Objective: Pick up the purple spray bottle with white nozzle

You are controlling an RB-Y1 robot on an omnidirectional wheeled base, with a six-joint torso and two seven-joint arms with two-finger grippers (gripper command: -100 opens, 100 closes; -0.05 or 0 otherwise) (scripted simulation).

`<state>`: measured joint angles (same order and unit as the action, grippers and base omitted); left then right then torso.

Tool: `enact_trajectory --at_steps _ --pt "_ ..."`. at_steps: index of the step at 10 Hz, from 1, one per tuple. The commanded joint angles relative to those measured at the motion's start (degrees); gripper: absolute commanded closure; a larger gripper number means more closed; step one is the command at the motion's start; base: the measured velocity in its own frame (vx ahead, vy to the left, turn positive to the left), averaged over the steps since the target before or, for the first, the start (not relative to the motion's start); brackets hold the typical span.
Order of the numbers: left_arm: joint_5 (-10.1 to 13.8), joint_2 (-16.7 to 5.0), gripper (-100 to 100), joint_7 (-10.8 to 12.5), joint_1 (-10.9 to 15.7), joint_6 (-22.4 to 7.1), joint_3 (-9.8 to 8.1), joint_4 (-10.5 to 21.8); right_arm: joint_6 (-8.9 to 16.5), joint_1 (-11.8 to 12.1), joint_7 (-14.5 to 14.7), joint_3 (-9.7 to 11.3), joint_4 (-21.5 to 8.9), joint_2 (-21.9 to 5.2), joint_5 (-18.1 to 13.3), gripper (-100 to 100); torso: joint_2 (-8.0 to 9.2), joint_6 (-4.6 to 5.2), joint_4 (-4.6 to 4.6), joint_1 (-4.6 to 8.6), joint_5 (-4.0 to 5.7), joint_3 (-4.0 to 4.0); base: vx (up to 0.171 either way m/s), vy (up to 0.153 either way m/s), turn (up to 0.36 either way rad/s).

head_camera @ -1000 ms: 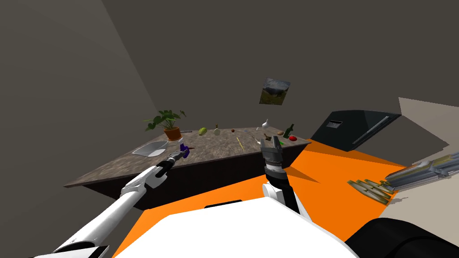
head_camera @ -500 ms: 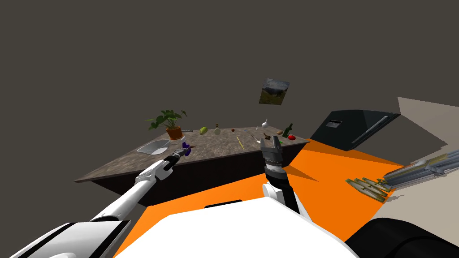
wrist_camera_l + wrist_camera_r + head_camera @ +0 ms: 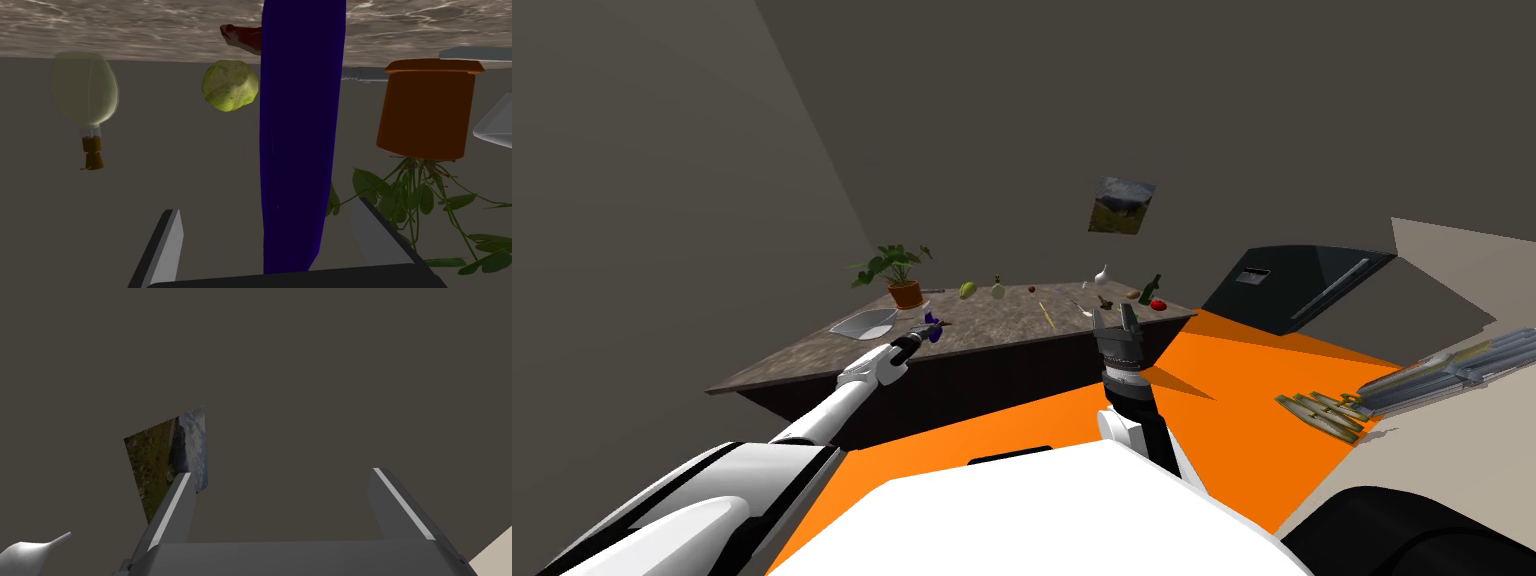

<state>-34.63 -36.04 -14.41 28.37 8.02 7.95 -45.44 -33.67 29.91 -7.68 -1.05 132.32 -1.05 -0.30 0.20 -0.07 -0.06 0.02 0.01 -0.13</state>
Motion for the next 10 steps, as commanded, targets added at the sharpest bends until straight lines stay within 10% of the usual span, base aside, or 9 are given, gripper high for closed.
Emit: enact_trajectory --at_steps 1,2,3,7,8,9,10 --pt "-0.03 -0.05 -100 0.13 1.90 -0.03 0.17 2.15 0.00 0.00 0.00 0.00 0.00 0.00 0.00 0 0.00 0.00 0.00 0.00 0.00 0.00 0.000 0.000 0.000" --pt "-0.04 0.00 -100 0.04 1.21 0.01 0.02 1.42 0.00 0.00 0.00 0.00 0.00 0.00 0.00 0 -0.12 0.00 0.03 0.00 0.00 0.07 0.000 0.000 0.000" --pt "-0.04 0.00 100 0.03 1.33 0.05 0.00 1.59 0.00 0.01 0.00 0.00 0.00 0.00 0.00 0 -0.16 -0.01 0.05 0.00 -0.01 0.10 0.000 0.000 0.000" --pt "-0.06 -0.03 100 -0.01 1.31 0.00 0.00 1.58 0.00 0.00 0.00 0.00 0.00 0.00 0.00 0 -0.19 0.02 0.06 -0.01 -0.03 0.12 0.000 0.000 0.000" --pt "-0.06 -0.03 0 -0.01 1.31 0.00 0.00 1.58 0.00 0.00 0.00 0.00 0.00 0.00 0.00 0 -0.19 0.01 0.06 -0.01 -0.03 0.12 0.000 0.000 0.000" --pt "1.36 -0.77 100 -0.50 -1.56 -0.48 -1.50 -1.28 0.00 0.00 0.00 0.00 0.00 0.00 0.00 0 -0.18 0.01 0.05 -0.01 -0.03 0.11 0.096 -0.022 -0.021" --pt "1.36 -0.77 100 -0.50 -2.83 -0.48 -1.50 -1.95 0.00 0.02 0.00 0.00 0.00 0.00 0.00 0 -0.44 -0.04 0.08 0.01 -0.02 0.24 0.114 -0.009 0.017"
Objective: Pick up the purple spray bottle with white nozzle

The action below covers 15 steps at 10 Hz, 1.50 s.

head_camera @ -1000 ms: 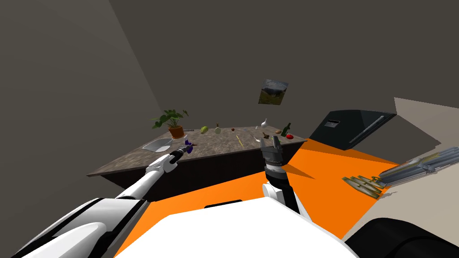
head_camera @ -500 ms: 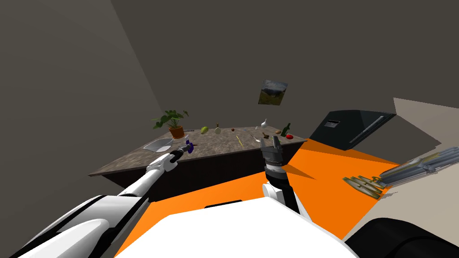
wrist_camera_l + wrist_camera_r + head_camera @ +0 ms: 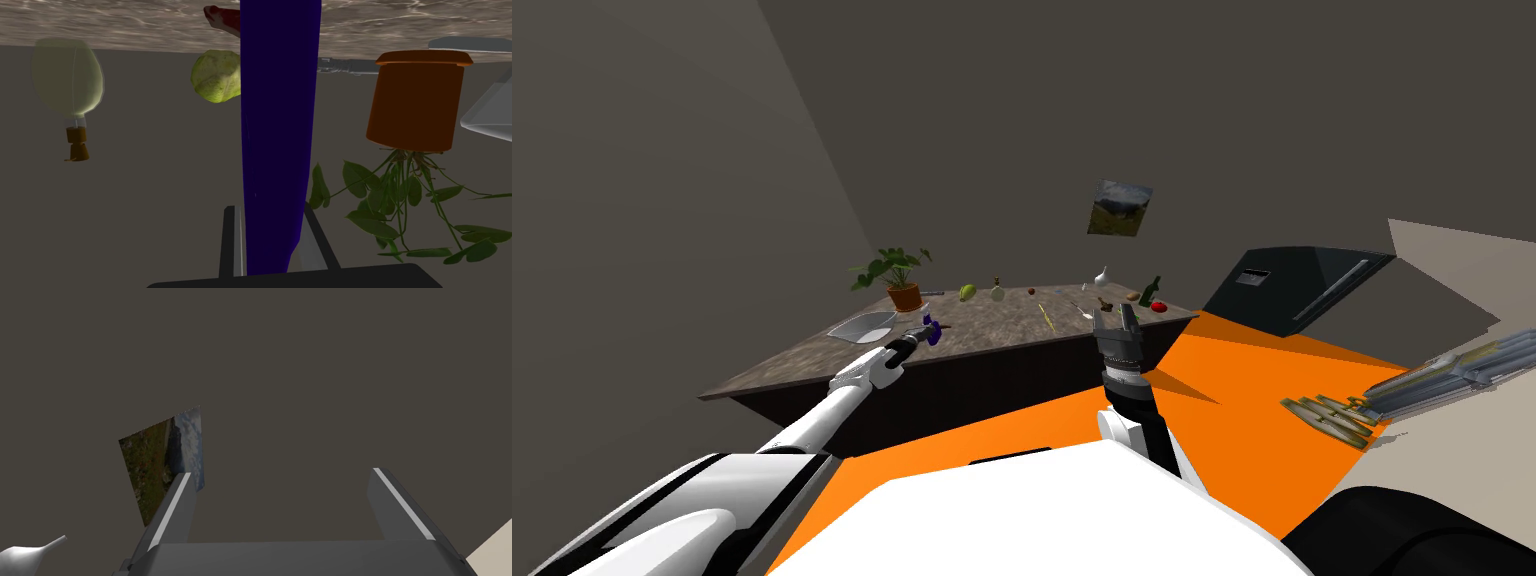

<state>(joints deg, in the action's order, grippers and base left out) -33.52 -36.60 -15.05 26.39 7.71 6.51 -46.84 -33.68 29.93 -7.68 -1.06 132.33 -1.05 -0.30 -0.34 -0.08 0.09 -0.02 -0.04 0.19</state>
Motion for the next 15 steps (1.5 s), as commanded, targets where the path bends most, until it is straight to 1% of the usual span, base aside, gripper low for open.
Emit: enact_trajectory --at_steps 1,2,4,5,7,8,9,10,11,12,13,15 --pt "0.25 -0.22 100 0.14 -2.07 -0.17 -0.06 -2.36 0.00 0.00 0.00 0.00 0.00 0.00 0.00 0 0.00 0.00 0.00 0.00 0.00 0.00 0.051 0.000 0.006" --pt "1.64 -0.94 100 -0.50 -4.37 -0.62 -1.73 -4.93 0.00 -0.01 0.00 0.00 0.00 0.00 0.00 0 0.10 0.03 0.00 -0.02 -0.02 -0.04 0.088 -0.021 -0.020" --pt "1.64 -0.94 100 -0.50 -8.02 -0.62 -1.73 -8.27 0.00 0.00 0.00 0.00 0.00 0.00 0.00 0 -0.05 0.01 0.05 -0.01 -0.05 0.05 0.070 -0.014 0.005" --pt "3.03 -1.67 100 -1.14 -10.06 -1.06 -3.40 -10.96 0.00 -0.01 0.00 0.00 0.00 0.00 0.00 0 0.08 0.01 0.12 -0.04 -0.12 0.03 0.084 -0.014 -0.013" --pt "3.03 -1.67 100 -1.14 -13.29 -1.06 -3.40 -14.07 0.00 0.00 0.00 0.00 0.00 0.00 0.00 0 -0.07 0.00 0.16 -0.05 -0.14 0.12 0.071 -0.003 0.003" --pt "3.03 -1.67 100 -1.14 -13.96 -1.06 -3.40 -14.18 0.00 -0.01 0.00 0.00 0.00 0.00 0.00 0 0.06 0.00 0.22 -0.06 -0.20 0.09 0.011 0.005 -0.008" --pt "4.42 -2.40 100 -1.78 -15.89 -1.51 -5.07 -16.83 0.00 -0.01 0.00 0.00 0.00 0.00 0.00 0 0.19 -0.04 0.37 -0.10 -0.34 0.10 0.061 -0.016 -0.011" --pt "4.42 -2.40 100 -1.78 -16.92 -1.51 -5.07 -17.56 0.00 0.00 0.00 0.00 0.00 0.00 0.00 0 0.06 -0.07 0.38 -0.10 -0.34 0.17 0.078 -0.014 0.012" --pt "4.42 -2.40 100 -1.78 -18.70 -1.51 -5.07 -19.46 0.00 0.00 0.00 0.00 0.00 0.00 0.00 0 0.00 -0.07 0.43 -0.10 -0.35 0.22 0.046 -0.009 0.006" --pt "4.42 -2.40 100 -1.78 -19.91 -1.51 -5.07 -20.09 0.00 -0.01 0.00 0.00 0.00 0.00 0.00 0 0.04 -0.05 0.44 -0.11 -0.37 0.21 0.021 -0.001 -0.002" --pt "5.81 -3.12 100 -2.42 -21.43 -1.95 -6.74 -22.12 0.00 -0.01 0.00 0.00 0.00 0.00 0.00 0 0.15 -0.04 0.53 -0.12 -0.47 0.20 0.082 -0.007 -0.013" --pt "5.81 -3.12 100 -2.42 -24.73 -1.95 -6.74 -25.72 0.00 0.00 0.00 0.00 0.00 0.00 0.00 0 -0.05 -0.04 0.58 -0.11 -0.48 0.32 0.065 -0.012 0.004"
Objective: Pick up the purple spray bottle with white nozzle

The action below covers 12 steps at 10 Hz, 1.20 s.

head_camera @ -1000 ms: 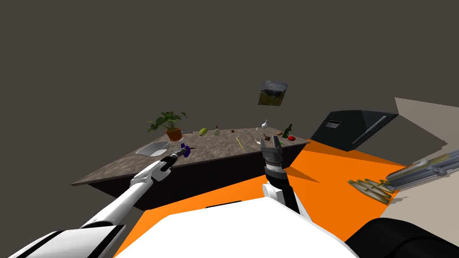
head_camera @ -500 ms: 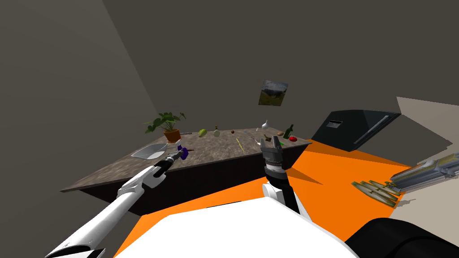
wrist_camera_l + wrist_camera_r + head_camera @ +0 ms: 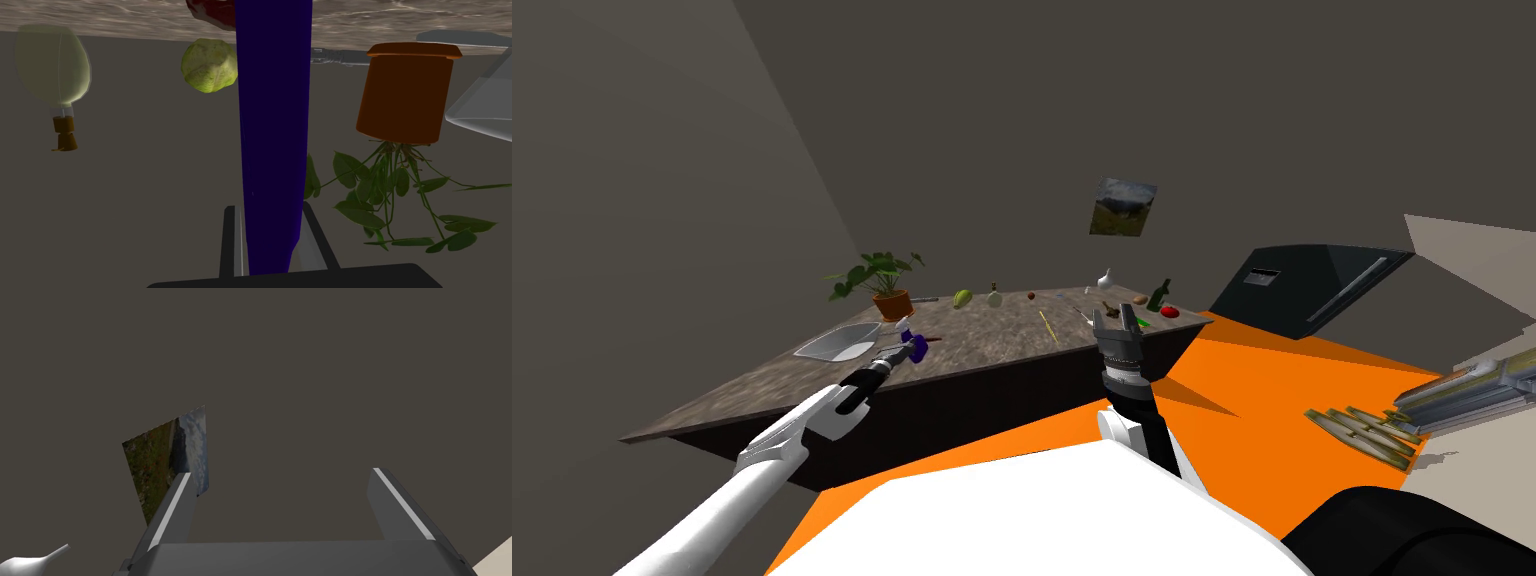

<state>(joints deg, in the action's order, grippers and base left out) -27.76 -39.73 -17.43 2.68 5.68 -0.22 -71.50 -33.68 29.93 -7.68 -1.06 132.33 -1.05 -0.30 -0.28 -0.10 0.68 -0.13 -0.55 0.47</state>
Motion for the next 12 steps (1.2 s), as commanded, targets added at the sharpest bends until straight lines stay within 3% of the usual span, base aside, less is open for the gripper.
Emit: enact_trajectory --at_steps 1,2,4,5,7,8,10,11,12 --pt "0.06 0.01 100 -0.04 -2.15 0.08 -0.01 -1.34 0.00 0.00 0.00 0.00 0.00 0.00 0.00 0 0.00 0.00 0.00 0.00 0.00 0.00 0.012 -0.001 -0.008" --pt "1.45 -0.72 100 -0.67 -4.37 -0.37 -1.68 -4.07 0.00 0.00 0.00 0.00 0.00 0.00 0.00 0 0.15 -0.03 0.10 -0.03 -0.11 -0.02 0.076 -0.013 -0.013" --pt "1.45 -0.72 100 -0.67 -7.97 -0.37 -1.68 -7.25 0.00 0.00 0.00 0.00 0.00 0.00 0.00 0 -0.07 -0.04 0.16 -0.03 -0.14 0.11 0.067 -0.011 0.008" --pt "2.84 -1.44 100 -1.31 -9.94 -0.81 -3.35 -9.62 0.00 0.00 0.00 0.00 0.00 0.00 0.00 0 0.03 -0.04 0.16 -0.05 -0.15 0.07 0.094 -0.012 -0.012" --pt "2.84 -1.44 100 -1.31 -13.72 -0.81 -3.35 -13.16 0.00 0.01 0.00 0.00 0.00 0.00 0.00 0 -0.12 -0.03 0.17 0.00 -0.12 0.14 0.069 -0.012 0.002" --pt "4.23 -2.17 100 -1.95 -15.54 -1.25 -5.02 -15.24 0.00 0.00 0.00 0.00 0.00 0.00 0.00 0 0.02 -0.04 0.17 -0.02 -0.13 0.07 0.062 -0.022 -0.011" --pt "4.23 -2.17 100 -1.95 -19.16 -1.25 -5.02 -18.78 0.00 0.00 0.00 0.00 0.00 0.00 0.00 0 -0.07 -0.03 0.15 0.04 -0.09 0.10 0.070 -0.010 0.005" --pt "4.23 -2.17 100 -1.95 -19.99 -1.25 -5.02 -19.07 0.00 0.00 0.00 0.00 0.00 0.00 0.00 0 0.01 -0.01 0.14 -0.01 -0.10 0.07 0.011 0.007 -0.004" --pt "5.62 -2.89 100 -2.59 -22.03 -1.70 -6.69 -21.54 0.00 0.00 0.00 0.00 0.00 0.00 0.00 0 0.13 -0.01 0.13 -0.06 -0.13 0.01 0.068 -0.001 -0.013"
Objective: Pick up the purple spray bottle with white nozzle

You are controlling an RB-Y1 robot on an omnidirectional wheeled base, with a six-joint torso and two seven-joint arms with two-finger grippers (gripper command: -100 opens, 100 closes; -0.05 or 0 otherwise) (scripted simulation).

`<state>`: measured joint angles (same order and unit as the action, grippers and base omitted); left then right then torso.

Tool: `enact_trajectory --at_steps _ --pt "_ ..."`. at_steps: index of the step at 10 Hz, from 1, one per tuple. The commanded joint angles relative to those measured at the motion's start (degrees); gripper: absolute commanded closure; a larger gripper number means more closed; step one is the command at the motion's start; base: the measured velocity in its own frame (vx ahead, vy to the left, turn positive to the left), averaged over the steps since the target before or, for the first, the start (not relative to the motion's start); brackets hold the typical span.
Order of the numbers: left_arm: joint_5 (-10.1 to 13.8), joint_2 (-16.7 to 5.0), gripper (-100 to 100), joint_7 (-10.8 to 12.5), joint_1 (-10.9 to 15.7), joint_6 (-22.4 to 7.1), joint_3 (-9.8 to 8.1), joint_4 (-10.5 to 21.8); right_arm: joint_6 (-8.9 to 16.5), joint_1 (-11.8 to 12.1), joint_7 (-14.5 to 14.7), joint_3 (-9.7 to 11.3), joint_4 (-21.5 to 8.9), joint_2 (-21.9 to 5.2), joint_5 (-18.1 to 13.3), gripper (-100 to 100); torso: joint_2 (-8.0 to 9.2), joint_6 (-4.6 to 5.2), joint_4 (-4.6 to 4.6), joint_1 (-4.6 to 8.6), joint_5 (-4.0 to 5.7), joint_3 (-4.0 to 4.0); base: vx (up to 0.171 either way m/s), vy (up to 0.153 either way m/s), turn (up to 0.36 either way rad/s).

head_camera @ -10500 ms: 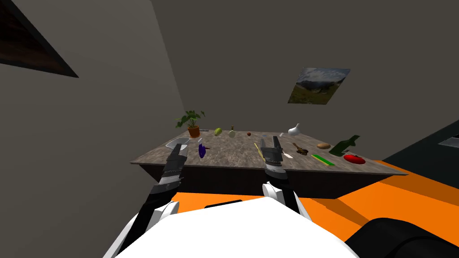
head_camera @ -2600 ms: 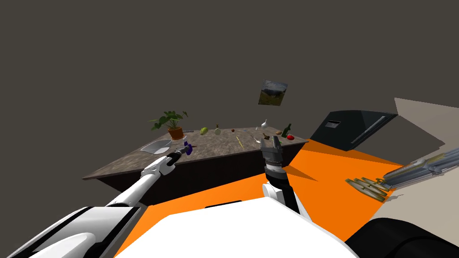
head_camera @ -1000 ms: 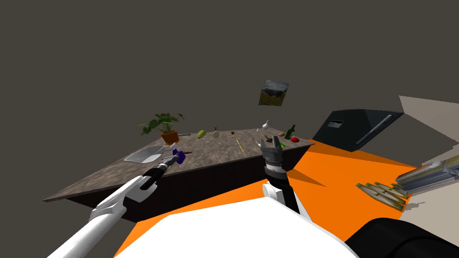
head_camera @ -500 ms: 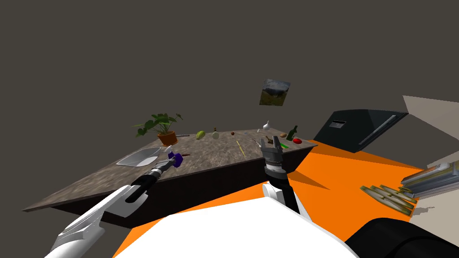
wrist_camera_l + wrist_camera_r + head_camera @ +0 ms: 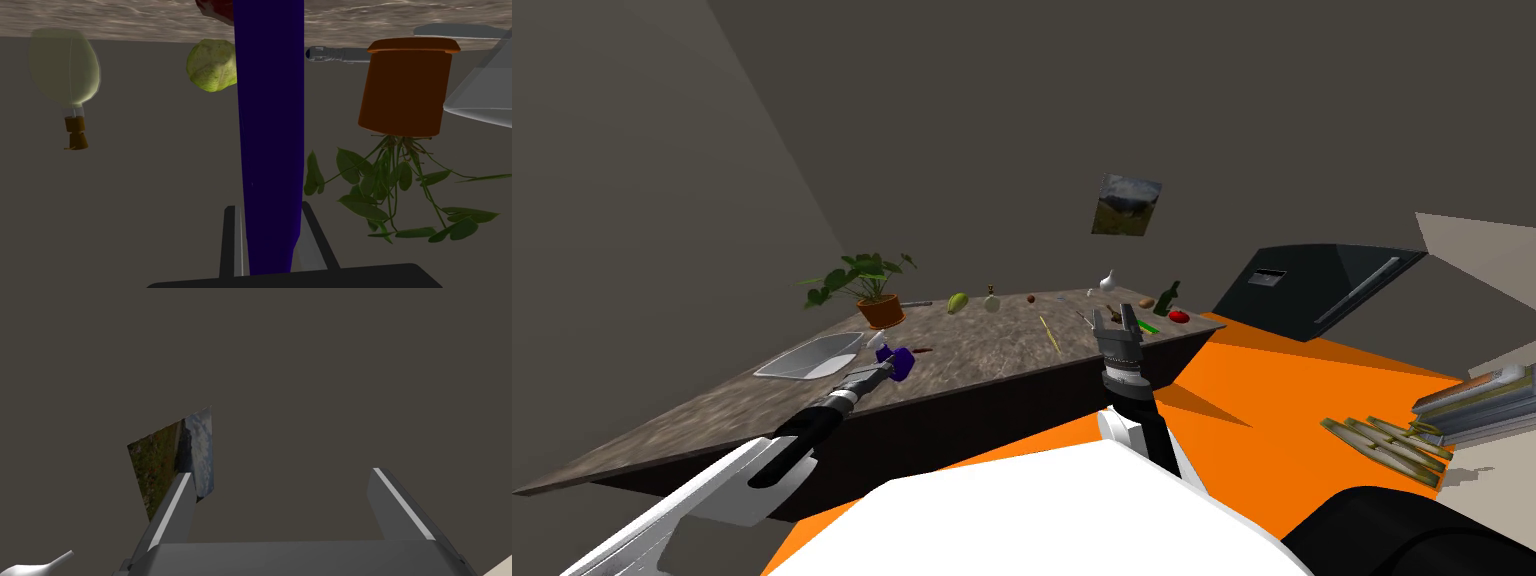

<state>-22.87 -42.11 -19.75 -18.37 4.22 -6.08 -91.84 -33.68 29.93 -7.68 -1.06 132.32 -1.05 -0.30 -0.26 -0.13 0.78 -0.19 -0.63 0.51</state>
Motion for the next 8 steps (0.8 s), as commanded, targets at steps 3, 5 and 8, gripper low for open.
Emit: enact_trajectory --at_steps 3,5,8 --pt "0.72 -0.52 100 -0.27 -4.89 -0.23 -0.83 -4.64 0.00 0.00 0.00 0.00 0.00 0.00 0.00 0 -0.01 0.05 0.04 0.08 -0.03 0.03 0.051 -0.009 0.003" --pt "2.11 -1.24 100 -0.91 -8.56 -0.68 -2.50 -8.34 0.00 0.00 0.00 0.00 0.00 0.00 0.00 0 -0.02 0.04 -0.01 0.11 0.04 0.01 0.079 -0.020 -0.004" --pt "2.02 -1.07 0 -0.95 -9.72 -0.71 -2.54 -9.57 0.00 -0.01 0.00 0.00 0.00 0.00 0.00 0 0.10 0.07 0.00 0.05 -0.01 -0.04 0.019 -0.001 0.002"
